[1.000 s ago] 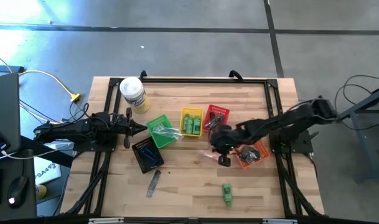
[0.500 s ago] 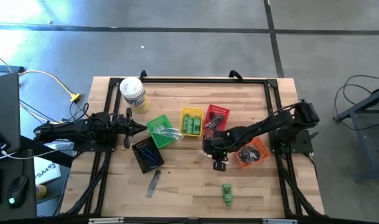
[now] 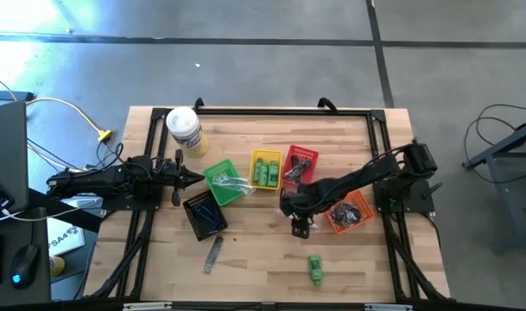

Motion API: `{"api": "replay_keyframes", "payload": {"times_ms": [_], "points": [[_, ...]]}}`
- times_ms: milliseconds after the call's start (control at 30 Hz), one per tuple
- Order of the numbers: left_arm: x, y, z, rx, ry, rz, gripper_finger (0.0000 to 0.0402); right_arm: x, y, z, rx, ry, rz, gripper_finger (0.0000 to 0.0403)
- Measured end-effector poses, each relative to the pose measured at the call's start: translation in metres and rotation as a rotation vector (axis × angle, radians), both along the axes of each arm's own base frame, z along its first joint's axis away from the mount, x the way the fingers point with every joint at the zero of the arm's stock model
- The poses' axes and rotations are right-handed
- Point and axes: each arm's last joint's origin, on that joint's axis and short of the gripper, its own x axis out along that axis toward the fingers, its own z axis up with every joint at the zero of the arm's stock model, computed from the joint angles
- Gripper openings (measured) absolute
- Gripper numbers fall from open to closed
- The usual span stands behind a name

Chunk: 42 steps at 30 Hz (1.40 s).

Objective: Pick & Place Travel size toiletries
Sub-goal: Put the orange toothbrush into the green bin

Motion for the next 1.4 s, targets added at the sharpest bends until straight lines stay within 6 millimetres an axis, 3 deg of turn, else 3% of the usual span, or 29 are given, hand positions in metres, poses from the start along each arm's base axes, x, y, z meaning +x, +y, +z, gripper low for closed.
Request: {"api": "replay_keyframes", "payload": {"times_ms": [233,467,600,867,1000,1133,1267,1400], "points": [[0.0,0.0,0.0,0.0,0.0,0.0,0.0,0.004,0.0,-0.02,-0.019,0.054,-0.006,0.0229],[0.0,0.0,0.0,-0.001,0.0,0.0,0.0,0.006,-0.002,-0.025,-0.04,0.067,-0.005,0.0206],[0.0,0.0,0.0,-0.001,0.0,0.0,0.0,0.005,-0.003,-0.026,-0.05,0.069,-0.003,0.0167],[0.0,0.0,0.0,-0.001,0.0,-0.001,0.0,0.005,-0.004,-0.027,-0.068,0.074,-0.022,0.005],[0.0,0.0,0.0,-0.001,0.0,0.0,0.0,0.005,-0.004,-0.027,-0.068,0.073,-0.016,0.0037],[0.0,0.0,0.0,-0.001,0.0,0.0,0.0,0.004,-0.003,-0.019,-0.046,0.041,0.015,0.0046],[0.0,0.0,0.0,-0.001,0.0,0.0,0.0,0.001,-0.003,0.006,-0.048,-0.051,0.057,0.0069],[0.0,0.0,0.0,-0.004,0.0,0.0,0.0,-0.004,-0.004,0.034,-0.053,-0.16,0.11,0.0041]]}}
